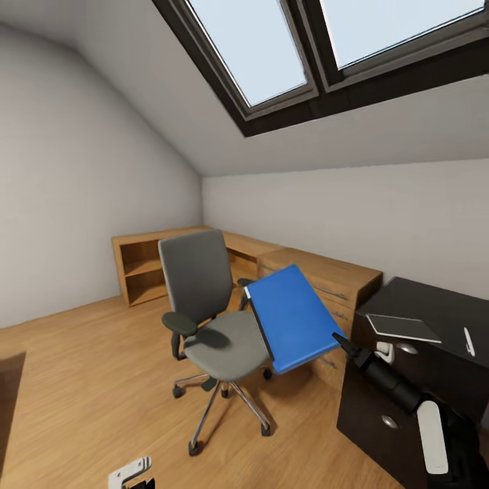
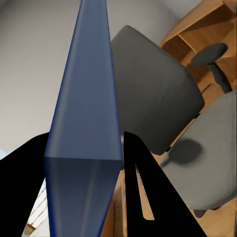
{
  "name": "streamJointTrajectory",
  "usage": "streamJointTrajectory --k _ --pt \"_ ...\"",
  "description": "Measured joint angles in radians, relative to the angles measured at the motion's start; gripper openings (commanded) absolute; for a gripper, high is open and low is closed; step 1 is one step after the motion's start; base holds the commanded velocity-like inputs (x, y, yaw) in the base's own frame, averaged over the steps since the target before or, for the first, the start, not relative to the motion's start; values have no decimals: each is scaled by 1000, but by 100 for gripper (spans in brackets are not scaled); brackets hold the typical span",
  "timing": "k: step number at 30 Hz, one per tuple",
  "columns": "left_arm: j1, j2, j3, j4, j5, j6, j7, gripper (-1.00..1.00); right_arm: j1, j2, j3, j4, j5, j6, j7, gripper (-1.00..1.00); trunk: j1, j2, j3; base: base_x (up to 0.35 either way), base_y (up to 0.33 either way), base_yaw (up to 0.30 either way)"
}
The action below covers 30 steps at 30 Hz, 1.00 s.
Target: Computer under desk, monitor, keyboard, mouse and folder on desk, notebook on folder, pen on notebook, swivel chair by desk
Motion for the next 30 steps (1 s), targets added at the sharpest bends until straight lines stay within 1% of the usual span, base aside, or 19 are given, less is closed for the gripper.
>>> streamJointTrajectory --k 1,3,5,7,10,14,20,22,27,30 --pt "0 2 0 11 -1 -8 0 100 0 0 0 0 0 0 0 -100 -4 7 4 0 0 -270" --pt "0 13 1 55 -3 -46 1 100 0 0 0 0 0 0 0 -100 -12 21 11 0 0 -270" --pt "0 30 1 123 -4 -123 1 100 0 -1 0 0 0 0 0 -100 -19 35 19 0 0 -270" --pt "0 37 1 171 -5 -192 1 100 0 -1 0 0 1 0 0 -100 -27 49 27 0 0 -270" --pt "0 41 0 197 -5 -231 2 100 0 -1 0 0 1 0 0 -100 -38 70 38 0 0 -270" --pt "0 43 -1 208 -5 -248 3 100 0 1 0 6 4 -1 -1 -100 -54 98 53 0 0 -270" --pt "0 42 -1 211 -5 -253 3 100 0 2 2 34 4 -1 -1 -100 -77 140 76 0 0 -236" --pt "0 42 -1 211 -5 -252 3 100 0 1 2 39 2 0 2 -100 -84 154 82 0 0 -51" --pt "0 41 -1 211 -5 -252 3 100 0 -5 3 102 -2 -1 8 -100 -104 189 98 0 0 -12" --pt "0 41 -1 211 -5 -252 3 100 0 -7 3 120 -6 0 9 -100 -115 210 108 0 0 -2"
